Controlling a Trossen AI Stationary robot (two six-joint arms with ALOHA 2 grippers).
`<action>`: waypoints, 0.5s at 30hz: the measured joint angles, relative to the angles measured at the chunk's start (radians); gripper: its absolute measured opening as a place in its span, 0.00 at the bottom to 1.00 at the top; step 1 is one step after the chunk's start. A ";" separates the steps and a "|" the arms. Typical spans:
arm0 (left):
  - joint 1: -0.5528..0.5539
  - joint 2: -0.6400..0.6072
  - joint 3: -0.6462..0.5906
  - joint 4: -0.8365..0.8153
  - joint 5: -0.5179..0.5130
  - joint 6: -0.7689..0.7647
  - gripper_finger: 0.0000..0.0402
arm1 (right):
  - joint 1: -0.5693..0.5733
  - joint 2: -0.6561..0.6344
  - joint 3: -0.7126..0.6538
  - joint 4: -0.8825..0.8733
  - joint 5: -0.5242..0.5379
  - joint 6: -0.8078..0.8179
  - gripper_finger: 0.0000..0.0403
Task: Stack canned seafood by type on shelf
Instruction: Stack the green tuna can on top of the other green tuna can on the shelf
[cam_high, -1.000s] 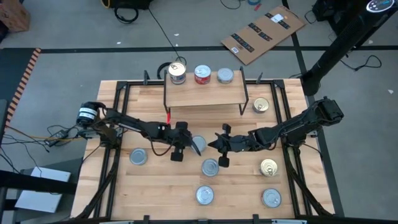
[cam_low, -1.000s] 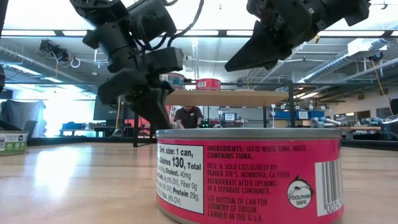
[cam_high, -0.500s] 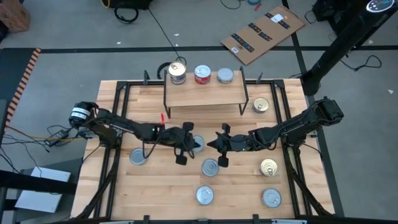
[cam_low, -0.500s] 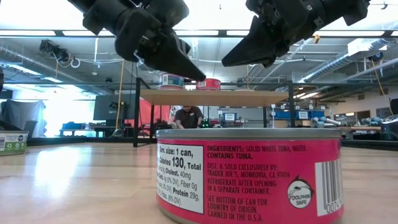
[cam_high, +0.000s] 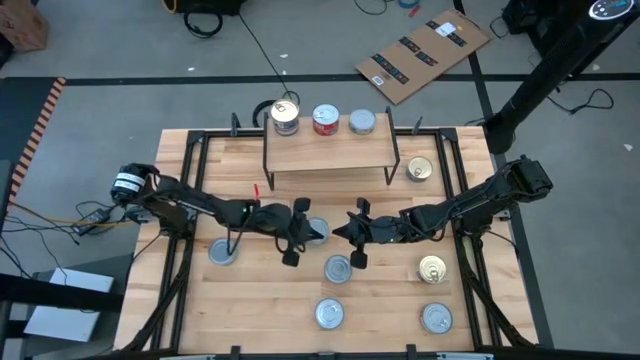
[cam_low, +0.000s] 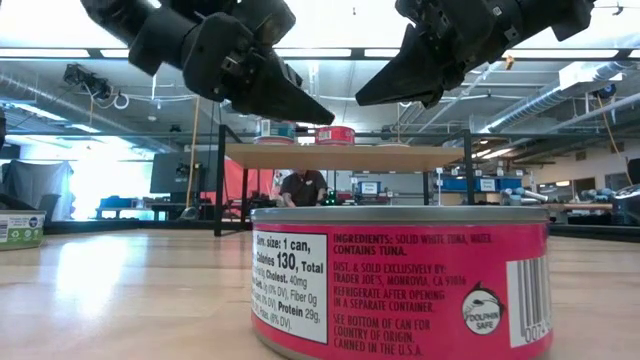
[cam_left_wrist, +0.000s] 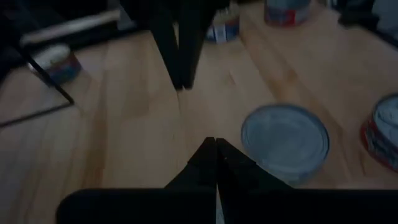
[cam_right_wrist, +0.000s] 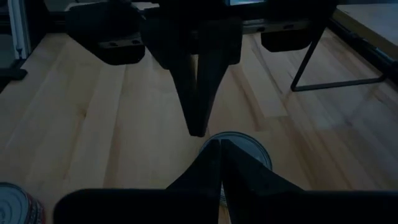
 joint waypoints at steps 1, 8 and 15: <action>0.000 0.000 -0.017 0.035 0.000 -0.001 0.01 | 0.000 0.000 0.000 0.000 0.000 0.000 0.05; 0.001 -0.005 -0.051 -0.035 -0.036 -0.005 0.01 | 0.000 0.000 0.000 0.000 0.000 0.000 0.05; -0.001 -0.013 -0.052 -0.123 -0.097 -0.003 0.01 | 0.000 0.000 0.000 0.001 0.000 0.000 0.05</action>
